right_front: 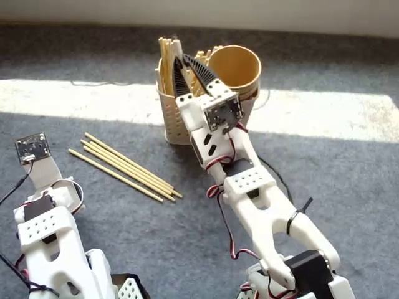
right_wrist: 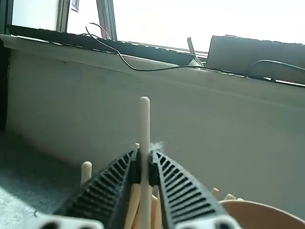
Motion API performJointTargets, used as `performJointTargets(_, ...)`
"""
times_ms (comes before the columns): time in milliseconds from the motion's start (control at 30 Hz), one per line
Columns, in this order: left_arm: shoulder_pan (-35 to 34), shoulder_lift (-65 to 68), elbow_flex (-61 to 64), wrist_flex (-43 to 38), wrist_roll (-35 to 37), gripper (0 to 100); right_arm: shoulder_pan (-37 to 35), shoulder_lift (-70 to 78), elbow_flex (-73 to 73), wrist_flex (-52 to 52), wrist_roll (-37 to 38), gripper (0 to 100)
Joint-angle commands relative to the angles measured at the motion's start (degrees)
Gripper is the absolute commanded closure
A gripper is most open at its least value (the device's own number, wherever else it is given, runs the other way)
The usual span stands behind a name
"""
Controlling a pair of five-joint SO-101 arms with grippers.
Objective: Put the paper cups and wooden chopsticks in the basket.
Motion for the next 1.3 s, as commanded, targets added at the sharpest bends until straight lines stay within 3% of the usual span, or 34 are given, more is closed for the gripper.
performJointTargets(0,-0.40,-0.92,-0.40,-0.79,-0.53,93,-0.48,-0.66,2.95,-1.01,-0.62,99.2)
performJointTargets(167,-0.48,-0.92,-0.31,-0.79,-0.53,93,-1.98,-5.67,3.74,5.41,-0.62,88.5)
performJointTargets(533,-0.57,-0.92,-0.31,-0.79,-0.53,93,-3.12,-25.98,-9.27,33.63,-0.62,88.2)
performJointTargets(700,-0.84,-0.92,-0.57,-0.79,-0.53,93,-8.75,-33.89,-13.14,44.53,-0.62,88.2)
performJointTargets(800,-4.53,-1.01,-0.84,-0.88,-0.26,93,-14.11,-38.99,-13.23,49.54,-0.70,88.2)
performJointTargets(1000,-9.36,-1.01,-2.07,-0.88,0.18,93,-15.60,-44.44,-13.14,59.21,-13.54,88.2)
performJointTargets(1267,-11.65,-1.01,-2.15,-2.37,3.60,93,-16.48,-37.76,-13.14,68.44,-13.89,88.2)
